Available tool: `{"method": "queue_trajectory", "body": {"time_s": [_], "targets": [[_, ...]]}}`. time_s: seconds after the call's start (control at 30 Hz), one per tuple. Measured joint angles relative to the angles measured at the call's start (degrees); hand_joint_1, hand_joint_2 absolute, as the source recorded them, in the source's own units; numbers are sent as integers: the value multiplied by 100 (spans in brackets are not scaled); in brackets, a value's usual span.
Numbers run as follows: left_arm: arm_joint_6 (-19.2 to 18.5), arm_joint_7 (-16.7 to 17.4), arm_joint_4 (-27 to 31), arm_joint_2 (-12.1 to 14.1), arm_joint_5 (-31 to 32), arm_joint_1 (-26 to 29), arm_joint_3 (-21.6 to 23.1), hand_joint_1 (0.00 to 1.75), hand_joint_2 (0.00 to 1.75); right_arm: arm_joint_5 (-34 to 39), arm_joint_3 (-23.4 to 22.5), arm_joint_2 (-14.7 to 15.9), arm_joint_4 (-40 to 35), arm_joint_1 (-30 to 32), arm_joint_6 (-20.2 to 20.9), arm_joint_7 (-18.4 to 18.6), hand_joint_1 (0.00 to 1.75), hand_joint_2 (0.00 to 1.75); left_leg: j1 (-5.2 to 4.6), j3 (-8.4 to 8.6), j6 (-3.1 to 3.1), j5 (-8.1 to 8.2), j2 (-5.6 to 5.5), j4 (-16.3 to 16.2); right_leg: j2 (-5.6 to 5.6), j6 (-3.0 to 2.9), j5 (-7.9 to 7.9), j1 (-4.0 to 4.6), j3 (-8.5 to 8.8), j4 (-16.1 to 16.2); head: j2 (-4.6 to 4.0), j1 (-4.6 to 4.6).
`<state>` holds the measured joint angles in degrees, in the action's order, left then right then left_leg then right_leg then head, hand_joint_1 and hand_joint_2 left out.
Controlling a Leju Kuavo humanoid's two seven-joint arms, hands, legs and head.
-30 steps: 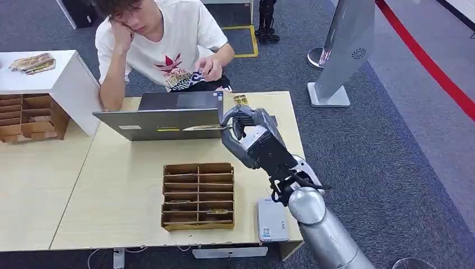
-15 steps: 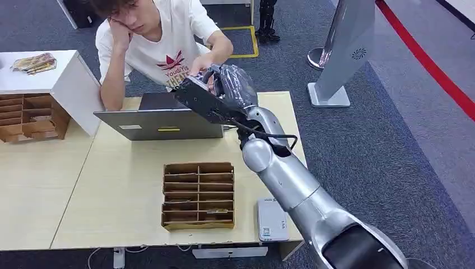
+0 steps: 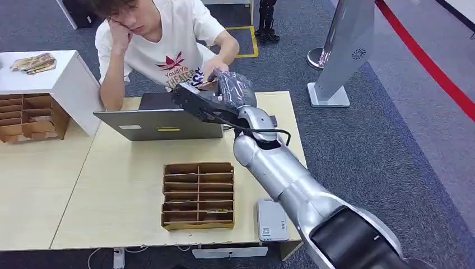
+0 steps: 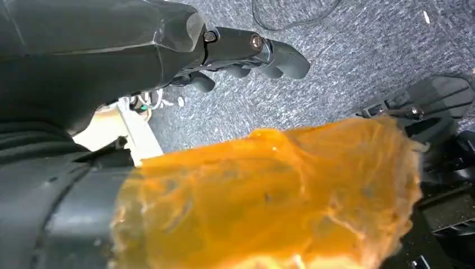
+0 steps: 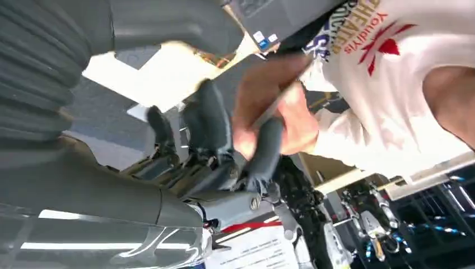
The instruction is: Pass the card to the sensor for recognition and then transmit it.
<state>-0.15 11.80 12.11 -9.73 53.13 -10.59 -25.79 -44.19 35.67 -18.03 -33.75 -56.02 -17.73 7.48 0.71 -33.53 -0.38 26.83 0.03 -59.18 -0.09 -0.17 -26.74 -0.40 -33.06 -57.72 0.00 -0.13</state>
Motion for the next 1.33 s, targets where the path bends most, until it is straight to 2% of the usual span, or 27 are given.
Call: {"method": "queue_trajectory", "body": {"time_s": [0.07,0.13,0.2,0.3,0.37,0.4,0.43,0.47,0.5,0.67,0.93,0.97,1.07,1.13,1.23,1.33], "targets": [[0,0,0,0,-33,0,39,0,0,52,-7,-9,72,0,35,-103,0,0,0,0,0,0,0,0,0,0,0,0,-1,0,0,2],[15,2,0,0,-90,1,44,0,0,394,-55,-28,92,31,182,-476,0,0,1,0,0,0,0,0,0,0,0,0,-1,0,0,2],[70,-2,0,0,-196,2,44,0,0,1062,-179,-72,-130,213,569,-1013,0,0,1,0,0,0,1,1,1,0,0,1,-1,0,0,2],[120,-57,0,7,-302,14,44,0,0,1753,-243,-111,-808,680,1047,-1189,0,0,2,-5,0,1,0,1,-1,0,-3,2,-6,0,0,0],[150,-85,0,11,-380,33,44,0,0,2400,-295,-120,-1231,940,1577,-1396,0,0,2,-9,0,1,-1,2,-1,0,-3,2,-10,0,0,2],[179,-126,0,15,-434,48,44,0,0,2892,-308,-118,-1475,1110,1950,-1524,0,0,2,-9,0,1,0,2,0,0,-3,2,-12,0,0,4],[190,-166,0,22,-489,59,44,0,0,3643,-306,-105,-1866,1326,2499,-1678,0,0,2,-9,-1,2,3,2,3,0,-3,2,-16,1,0,2],[203,-205,0,31,-529,66,44,0,0,4170,-295,-83,-2212,1553,2836,-1723,0,0,2,-11,-1,2,2,2,2,0,-4,2,-17,1,0,0],[205,-234,0,35,-553,72,44,0,0,4543,-271,-57,-2575,1726,2992,-1723,0,0,2,-14,0,2,-2,2,-2,2,-5,2,-18,2,0,4],[221,-249,0,66,-581,118,44,0,0,4806,-245,90,-3522,2181,3088,-1670,0,0,0,-18,0,2,3,2,2,1,-3,1,-21,3,0,2],[221,-249,0,85,-581,123,44,0,0,4910,-173,210,-4013,2346,3144,-1670,0,0,1,-17,-1,0,1,1,1,2,2,1,-20,2,0,2],[221,-251,0,85,-592,123,44,0,0,5113,-168,216,-4035,2364,3312,-1729,0,0,2,-17,-1,0,1,1,1,2,2,1,-21,2,0,2],[221,-313,0,92,-701,137,44,0,0,6539,-54,392,-4339,2635,4655,-1937,0,0,2,-17,0,1,0,1,0,4,0,2,-21,3,0,2],[219,-363,0,103,-754,155,44,0,0,7009,109,596,-4609,2955,5299,-2161,0,0,1,-20,2,5,-2,2,-1,5,-3,2,-21,4,0,2],[219,-411,0,131,-822,193,44,0,0,7180,308,892,-4916,3438,5757,-2510,0,0,-1,-23,0,11,0,2,0,7,-8,1,-21,6,0,2],[258,-426,0,160,-929,237,35,0,0,7285,492,1069,-4986,3829,5880,-2477,0,0,0,-22,-2,16,0,2,1,7,-8,1,-21,8,0,2]]}}
